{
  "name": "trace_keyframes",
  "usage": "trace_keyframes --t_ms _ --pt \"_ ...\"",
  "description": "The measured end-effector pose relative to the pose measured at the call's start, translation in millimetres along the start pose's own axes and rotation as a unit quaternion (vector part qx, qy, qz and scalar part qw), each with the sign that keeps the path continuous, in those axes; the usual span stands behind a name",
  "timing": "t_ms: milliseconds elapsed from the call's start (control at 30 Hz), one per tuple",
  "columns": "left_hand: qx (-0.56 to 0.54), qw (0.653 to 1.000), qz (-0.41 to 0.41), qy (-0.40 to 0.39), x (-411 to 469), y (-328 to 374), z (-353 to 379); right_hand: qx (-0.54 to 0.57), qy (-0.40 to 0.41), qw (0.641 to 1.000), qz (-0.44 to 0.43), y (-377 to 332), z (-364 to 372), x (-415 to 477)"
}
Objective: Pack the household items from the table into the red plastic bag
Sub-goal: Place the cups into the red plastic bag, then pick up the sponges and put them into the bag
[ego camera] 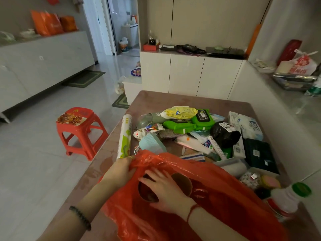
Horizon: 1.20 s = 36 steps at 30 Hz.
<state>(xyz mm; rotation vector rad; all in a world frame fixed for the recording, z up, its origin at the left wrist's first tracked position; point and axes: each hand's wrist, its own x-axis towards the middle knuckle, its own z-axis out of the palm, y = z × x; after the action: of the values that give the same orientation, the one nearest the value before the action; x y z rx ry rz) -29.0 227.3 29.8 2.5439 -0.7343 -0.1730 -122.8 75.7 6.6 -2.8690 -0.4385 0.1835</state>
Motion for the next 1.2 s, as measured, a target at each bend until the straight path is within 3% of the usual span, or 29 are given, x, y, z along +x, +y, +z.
trace_keyframes --t_ms 100,167,267,333,400,500,567,667,733,800,833,867,933,967,1033,1100,1200 --pt "-0.010 1.000 -0.003 -0.025 -1.6 5.1 -4.8 -0.008 -0.022 1.000 0.002 5.6 -3.8 0.6" --pt "-0.011 0.999 -0.008 -0.040 -1.5 10.6 -6.7 0.081 -0.015 0.996 -0.016 10.5 -18.4 -3.5" --pt "0.065 0.998 -0.012 -0.013 2.4 18.1 -11.9 0.293 0.121 0.948 0.012 31.6 -56.3 -9.3" --pt "0.100 0.995 0.009 0.020 8.4 21.5 -13.5 0.321 0.245 0.909 0.103 64.3 -75.5 -6.4" --pt "0.074 0.993 0.043 0.075 16.6 26.3 -12.0 0.284 0.279 0.895 0.202 101.4 -85.1 0.0" --pt "0.009 0.982 0.133 0.132 31.2 39.6 -2.2 0.174 0.122 0.935 0.284 151.5 -67.3 10.3" --pt "-0.044 0.981 0.161 0.102 40.3 54.0 6.2 0.113 0.020 0.953 0.282 171.3 -45.7 15.6" --pt "-0.137 0.981 0.128 0.051 53.7 75.3 19.4 0.060 -0.071 0.957 0.275 183.3 -22.2 22.5" --pt "-0.223 0.971 0.087 0.021 66.9 89.0 30.1 0.053 -0.080 0.956 0.278 189.2 -19.3 23.2" --pt "-0.342 0.939 0.026 -0.021 79.6 103.1 36.4 0.095 -0.017 0.951 0.292 194.6 -25.6 20.2" --pt "-0.398 0.917 -0.004 -0.030 85.9 108.4 39.2 0.134 0.051 0.941 0.306 196.9 -33.0 17.1" --pt "-0.444 0.895 -0.033 -0.030 92.9 112.0 42.9 0.179 0.137 0.920 0.321 197.9 -43.2 13.8" --pt "-0.520 0.849 -0.090 -0.032 106.9 118.7 47.6 0.298 0.298 0.843 0.334 189.2 -67.1 7.0" --pt "-0.552 0.825 -0.118 -0.037 112.4 121.2 50.1 0.362 0.334 0.807 0.326 180.9 -77.0 4.4" --pt "-0.609 0.776 -0.154 -0.058 117.0 128.2 55.2 0.472 0.311 0.767 0.303 164.3 -86.3 2.2" --pt "-0.624 0.760 -0.167 -0.067 114.8 133.6 58.7 0.516 0.249 0.770 0.280 154.2 -82.5 3.0" --pt "-0.649 0.730 -0.212 -0.013 115.9 124.2 61.6 0.529 0.274 0.744 0.304 161.7 -73.0 7.3"
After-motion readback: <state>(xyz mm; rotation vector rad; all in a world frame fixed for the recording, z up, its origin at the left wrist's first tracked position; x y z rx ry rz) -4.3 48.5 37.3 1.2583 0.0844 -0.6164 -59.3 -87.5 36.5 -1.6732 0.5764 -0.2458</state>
